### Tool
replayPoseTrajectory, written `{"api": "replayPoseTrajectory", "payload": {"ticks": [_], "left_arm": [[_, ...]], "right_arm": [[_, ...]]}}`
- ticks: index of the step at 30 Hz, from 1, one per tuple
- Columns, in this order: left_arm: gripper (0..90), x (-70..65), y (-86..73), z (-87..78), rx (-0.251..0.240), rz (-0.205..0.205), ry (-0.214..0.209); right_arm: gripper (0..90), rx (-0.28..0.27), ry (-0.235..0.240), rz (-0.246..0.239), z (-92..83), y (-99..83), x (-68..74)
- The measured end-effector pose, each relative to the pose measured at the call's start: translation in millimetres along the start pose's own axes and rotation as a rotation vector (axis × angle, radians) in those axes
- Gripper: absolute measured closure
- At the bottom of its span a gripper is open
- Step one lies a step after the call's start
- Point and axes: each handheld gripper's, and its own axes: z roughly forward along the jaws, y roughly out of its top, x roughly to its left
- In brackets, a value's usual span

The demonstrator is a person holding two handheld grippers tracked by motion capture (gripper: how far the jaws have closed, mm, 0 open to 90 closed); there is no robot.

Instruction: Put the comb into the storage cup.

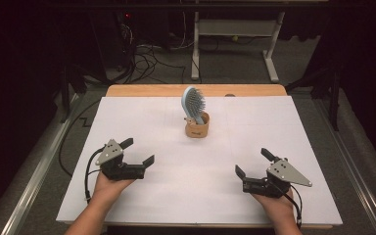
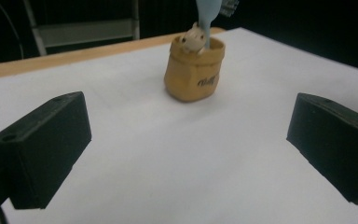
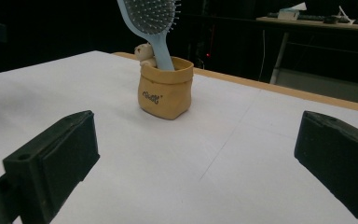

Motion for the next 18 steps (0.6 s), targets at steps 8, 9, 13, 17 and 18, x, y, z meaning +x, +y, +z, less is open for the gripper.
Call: {"api": "replayPoseTrajectory", "payload": {"ticks": [8,9,13,17,18], "left_arm": [[0.2,8.8,-11.6,-26.5,-0.055,-0.043,0.010],[0.2,8.6,-11.3,-27.9,-0.056,-0.035,0.009],[0.7,8.0,-14.0,-31.9,-0.049,-0.018,-0.005],[0.7,4.8,-15.5,-34.9,-0.050,0.015,-0.022],[0.7,3.6,-15.1,-35.1,-0.054,0.029,-0.020]], "right_arm": [[0.0,0.010,-0.013,0.006,0.2,-2.7,-2.5],[0.0,0.012,-0.015,0.008,0.5,-3.0,-2.6],[0.0,0.015,-0.023,0.014,-0.2,-3.4,-2.8],[0.0,0.013,-0.035,0.020,-6.9,-3.9,-2.7],[0.0,0.011,-0.037,0.022,-9.0,-4.3,-2.7]]}}
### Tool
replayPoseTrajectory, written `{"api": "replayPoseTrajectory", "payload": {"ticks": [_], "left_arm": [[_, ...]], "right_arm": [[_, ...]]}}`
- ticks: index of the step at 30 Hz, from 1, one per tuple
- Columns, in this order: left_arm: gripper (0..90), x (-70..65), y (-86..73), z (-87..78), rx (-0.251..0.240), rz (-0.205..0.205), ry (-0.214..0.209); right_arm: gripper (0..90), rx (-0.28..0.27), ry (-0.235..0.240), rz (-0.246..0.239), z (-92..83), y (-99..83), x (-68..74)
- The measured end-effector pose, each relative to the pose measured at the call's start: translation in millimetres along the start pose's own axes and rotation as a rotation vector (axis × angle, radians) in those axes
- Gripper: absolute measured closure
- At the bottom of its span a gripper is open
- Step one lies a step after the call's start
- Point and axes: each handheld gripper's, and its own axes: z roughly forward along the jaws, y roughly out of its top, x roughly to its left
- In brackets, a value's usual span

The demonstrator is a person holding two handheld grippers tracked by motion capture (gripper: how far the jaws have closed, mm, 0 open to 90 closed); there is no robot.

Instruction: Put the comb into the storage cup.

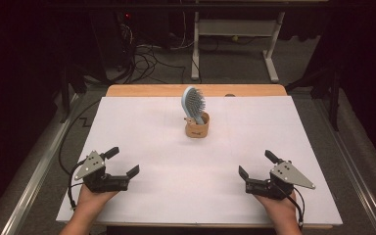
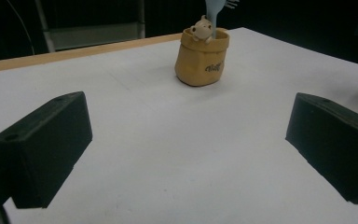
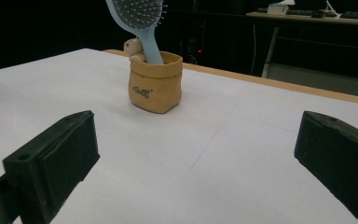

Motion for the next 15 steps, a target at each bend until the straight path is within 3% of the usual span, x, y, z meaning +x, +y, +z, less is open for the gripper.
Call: {"api": "replayPoseTrajectory", "payload": {"ticks": [4,15], "left_arm": [[0.9,-2.7,0.5,0.7,-0.002,0.043,0.008],[0.8,0.3,0.1,-0.2,-0.029,0.015,-0.003]], "right_arm": [[0.0,-0.005,-0.009,0.015,-7.2,-1.3,-1.2],[0.0,-0.018,-0.015,0.028,-9.7,-1.4,-6.6]]}}
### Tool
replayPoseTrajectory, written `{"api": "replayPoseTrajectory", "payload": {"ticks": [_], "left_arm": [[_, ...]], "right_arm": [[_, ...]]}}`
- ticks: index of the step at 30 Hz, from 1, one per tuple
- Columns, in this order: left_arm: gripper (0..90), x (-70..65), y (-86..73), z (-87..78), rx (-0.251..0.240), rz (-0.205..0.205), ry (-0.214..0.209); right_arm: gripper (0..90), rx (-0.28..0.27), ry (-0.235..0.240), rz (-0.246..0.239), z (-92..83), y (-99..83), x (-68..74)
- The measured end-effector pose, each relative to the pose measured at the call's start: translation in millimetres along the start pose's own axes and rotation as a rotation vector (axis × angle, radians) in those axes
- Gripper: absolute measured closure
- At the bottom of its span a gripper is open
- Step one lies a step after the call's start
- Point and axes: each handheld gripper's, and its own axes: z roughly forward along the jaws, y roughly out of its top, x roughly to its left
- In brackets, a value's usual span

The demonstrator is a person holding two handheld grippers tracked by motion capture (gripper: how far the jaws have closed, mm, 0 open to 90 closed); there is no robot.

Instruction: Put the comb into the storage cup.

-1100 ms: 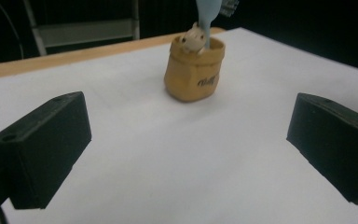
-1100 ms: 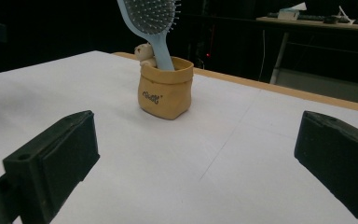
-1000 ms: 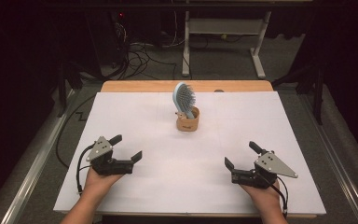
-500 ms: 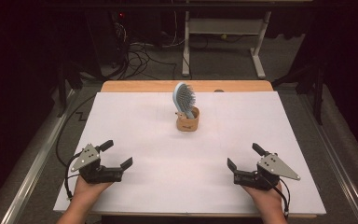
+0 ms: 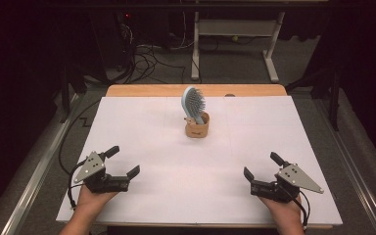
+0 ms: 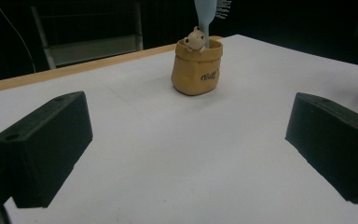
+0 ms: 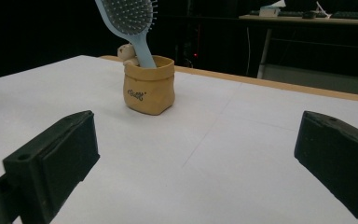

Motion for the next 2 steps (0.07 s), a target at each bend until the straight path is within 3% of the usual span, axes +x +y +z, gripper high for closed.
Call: {"api": "replayPoseTrajectory", "payload": {"ticks": [2], "left_arm": [[0.8,0.3,-0.5,0.0,0.000,-0.004,-0.002]], "right_arm": [[0.0,-0.001,-0.002,-0.001,0.0,0.3,-0.7]]}}
